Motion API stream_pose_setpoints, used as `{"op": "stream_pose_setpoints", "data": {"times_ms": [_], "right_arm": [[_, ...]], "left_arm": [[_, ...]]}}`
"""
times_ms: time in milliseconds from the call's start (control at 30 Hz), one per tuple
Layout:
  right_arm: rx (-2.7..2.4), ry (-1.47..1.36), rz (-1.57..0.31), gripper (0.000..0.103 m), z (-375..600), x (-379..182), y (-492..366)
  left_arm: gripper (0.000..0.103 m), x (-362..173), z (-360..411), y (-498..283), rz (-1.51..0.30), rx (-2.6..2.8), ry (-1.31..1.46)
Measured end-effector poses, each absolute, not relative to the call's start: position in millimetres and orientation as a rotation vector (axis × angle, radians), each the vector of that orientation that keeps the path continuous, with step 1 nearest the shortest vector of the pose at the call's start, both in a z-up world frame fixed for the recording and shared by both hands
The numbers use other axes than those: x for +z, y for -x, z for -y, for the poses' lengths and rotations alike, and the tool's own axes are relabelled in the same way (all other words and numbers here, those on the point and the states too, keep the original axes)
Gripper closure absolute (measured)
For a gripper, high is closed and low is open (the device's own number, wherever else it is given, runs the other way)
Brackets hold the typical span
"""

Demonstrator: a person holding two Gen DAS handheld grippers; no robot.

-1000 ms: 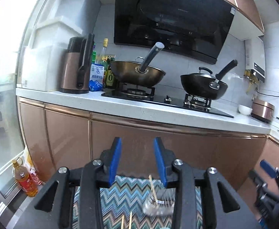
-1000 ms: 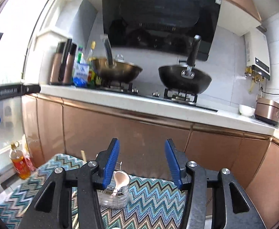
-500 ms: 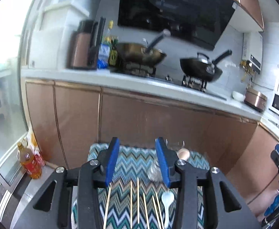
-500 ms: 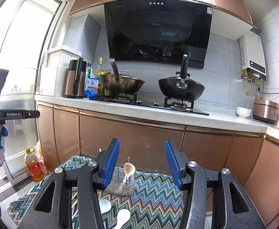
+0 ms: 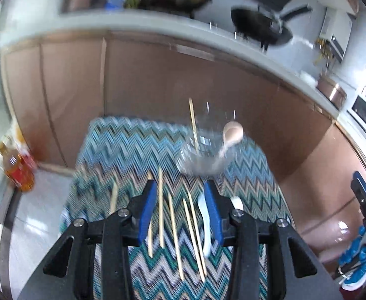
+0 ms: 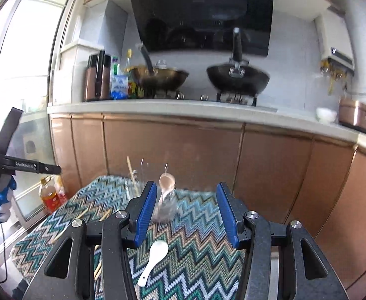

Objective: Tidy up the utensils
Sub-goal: 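Withdraw both open tools from the holder back over the cloth, then close the left tool on another chopstick while the right tool grasps the white spoon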

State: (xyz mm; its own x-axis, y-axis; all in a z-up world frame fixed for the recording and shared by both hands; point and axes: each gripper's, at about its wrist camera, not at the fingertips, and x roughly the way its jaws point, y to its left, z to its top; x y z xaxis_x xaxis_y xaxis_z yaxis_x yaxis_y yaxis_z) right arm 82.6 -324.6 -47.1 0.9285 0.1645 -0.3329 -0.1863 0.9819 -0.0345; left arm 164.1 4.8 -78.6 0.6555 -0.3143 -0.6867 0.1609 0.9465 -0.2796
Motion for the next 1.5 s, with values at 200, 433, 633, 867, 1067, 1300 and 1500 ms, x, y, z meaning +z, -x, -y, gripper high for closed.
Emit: {"op": "stream_pose_setpoints", "data": {"times_ms": [200, 433, 633, 867, 1067, 1300, 1500], "right_arm": [[0.262, 0.037, -0.472, 0.054, 330, -91, -107], [0.329, -0.006, -0.626, 0.058, 332, -139, -139], [0.380, -0.029, -0.724, 0.058, 326, -171, -164], [0.440, -0.058, -0.809, 0.058, 323, -194, -189], [0.472, -0.061, -0.842, 0.058, 320, -204, -200], [0.523, -0.076, -0.902, 0.061, 315, -213, -217], [0.573, -0.109, -0.972, 0.069, 313, -228, -245]], "left_arm": [[0.066, -128, 18, -183, -0.964, -0.297, 0.195], [0.069, -172, 42, -216, -1.129, -0.334, 0.211], [0.076, -213, 56, -249, -1.288, -0.326, 0.224], [0.084, -235, 65, -271, -1.360, -0.302, 0.228], [0.088, -248, 73, -284, -1.395, -0.269, 0.214], [0.092, -264, 83, -300, -1.436, -0.258, 0.217], [0.094, -272, 90, -309, -1.451, -0.256, 0.226]]}}
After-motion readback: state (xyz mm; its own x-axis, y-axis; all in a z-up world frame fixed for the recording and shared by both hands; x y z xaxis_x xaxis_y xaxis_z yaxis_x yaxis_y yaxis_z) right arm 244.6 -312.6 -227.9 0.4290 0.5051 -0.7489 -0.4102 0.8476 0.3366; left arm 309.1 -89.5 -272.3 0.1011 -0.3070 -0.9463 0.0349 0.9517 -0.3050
